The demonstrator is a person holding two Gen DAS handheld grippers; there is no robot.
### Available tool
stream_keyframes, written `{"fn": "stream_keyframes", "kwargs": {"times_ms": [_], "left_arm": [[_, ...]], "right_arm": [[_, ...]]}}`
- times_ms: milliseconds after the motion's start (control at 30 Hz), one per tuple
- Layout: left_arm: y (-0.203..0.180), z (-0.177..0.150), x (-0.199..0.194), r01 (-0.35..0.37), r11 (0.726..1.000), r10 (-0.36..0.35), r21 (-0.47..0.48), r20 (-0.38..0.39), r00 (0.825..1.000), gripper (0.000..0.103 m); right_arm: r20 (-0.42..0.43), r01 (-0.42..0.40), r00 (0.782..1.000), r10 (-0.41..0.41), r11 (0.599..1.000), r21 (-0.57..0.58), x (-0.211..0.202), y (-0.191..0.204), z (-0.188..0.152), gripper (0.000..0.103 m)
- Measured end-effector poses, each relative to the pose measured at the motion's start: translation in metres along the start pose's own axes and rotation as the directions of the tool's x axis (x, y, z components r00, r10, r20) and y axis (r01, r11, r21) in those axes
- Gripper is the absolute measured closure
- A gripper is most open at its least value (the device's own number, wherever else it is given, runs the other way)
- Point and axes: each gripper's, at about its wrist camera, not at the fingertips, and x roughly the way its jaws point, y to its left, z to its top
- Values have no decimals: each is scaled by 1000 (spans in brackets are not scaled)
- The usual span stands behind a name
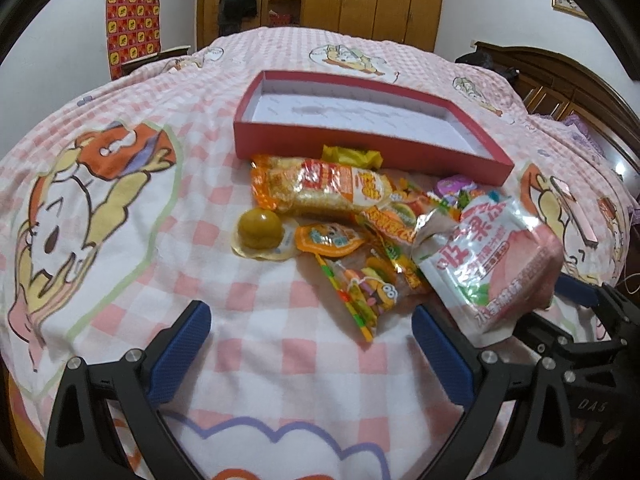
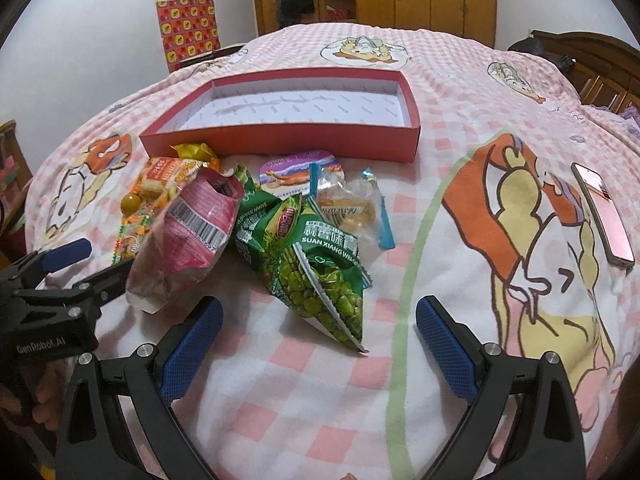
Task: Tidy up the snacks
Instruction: 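Grasp the green pea snack bag with the right tool while the left tool grasps the gummy burger candy pack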
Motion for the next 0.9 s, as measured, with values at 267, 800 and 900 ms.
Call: {"fn": "stream_keyframes", "kwargs": {"times_ms": [267,800,900], "left_arm": [[9,7,-13,-9,1000,9,7,30,999,2],[-14,7,15,53,996,-50,76,-38,998,23],[-18,8,19,44,995,-41,88,-38,998,28]], "right_arm": [[29,-26,999,27,999,-37,-11,-6,4,4],[3,-78,997,78,997,-7,-8,-30,9,15],[-7,-98,995,98,995,3,-4,-31,9,27]]}}
